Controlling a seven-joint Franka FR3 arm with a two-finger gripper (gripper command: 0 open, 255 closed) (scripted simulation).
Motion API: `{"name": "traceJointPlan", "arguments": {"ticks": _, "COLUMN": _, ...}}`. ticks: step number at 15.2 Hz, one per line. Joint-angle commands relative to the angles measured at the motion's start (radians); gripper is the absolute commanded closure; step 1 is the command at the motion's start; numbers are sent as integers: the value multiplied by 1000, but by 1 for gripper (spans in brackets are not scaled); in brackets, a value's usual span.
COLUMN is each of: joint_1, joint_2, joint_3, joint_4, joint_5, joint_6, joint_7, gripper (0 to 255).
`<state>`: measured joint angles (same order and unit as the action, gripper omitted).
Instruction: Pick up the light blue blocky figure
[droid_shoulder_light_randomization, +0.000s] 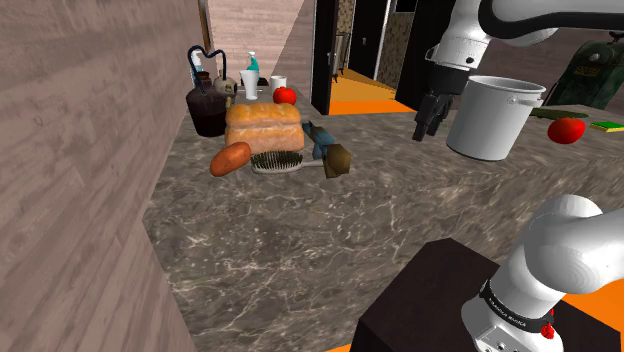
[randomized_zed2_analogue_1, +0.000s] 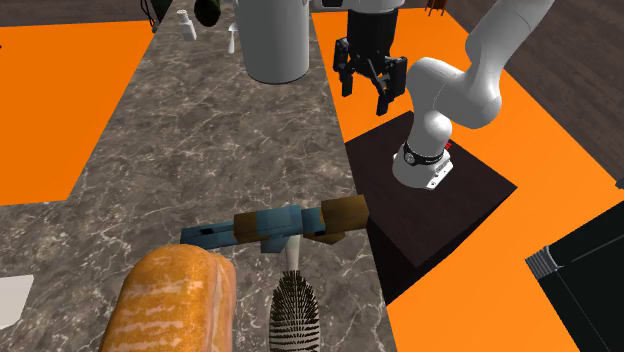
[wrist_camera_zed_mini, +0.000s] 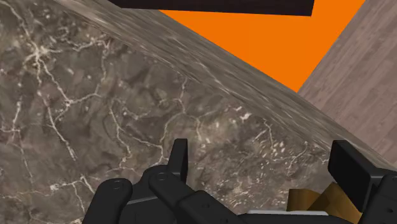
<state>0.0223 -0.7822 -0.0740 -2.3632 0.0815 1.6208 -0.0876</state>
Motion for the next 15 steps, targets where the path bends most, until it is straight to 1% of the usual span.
{"name": "traceJointPlan", "arguments": {"ticks": 1, "joint_1": 0, "joint_2": 0, "joint_3": 0, "joint_4": 0, "joint_5": 0, "joint_6": 0, "joint_7": 0, "gripper": 0}}
{"name": "traceJointPlan", "arguments": {"ticks": 4, "joint_1": -2, "joint_2": 105, "joint_3": 54, "joint_4": 50, "joint_5": 21, "joint_6": 55, "joint_7": 92, "gripper": 0}}
{"name": "traceJointPlan", "arguments": {"ticks": 8, "joint_1": -9, "joint_2": 254, "joint_3": 118, "joint_4": 140, "joint_5": 30, "joint_6": 113, "joint_7": 214, "gripper": 0}}
{"name": "traceJointPlan", "arguments": {"ticks": 11, "joint_1": -16, "joint_2": 373, "joint_3": 159, "joint_4": 223, "joint_5": 24, "joint_6": 145, "joint_7": 306, "gripper": 0}}
{"name": "traceJointPlan", "arguments": {"ticks": 15, "joint_1": -25, "joint_2": 536, "joint_3": 203, "joint_4": 355, "joint_5": -1, "joint_6": 168, "joint_7": 430, "gripper": 0}}
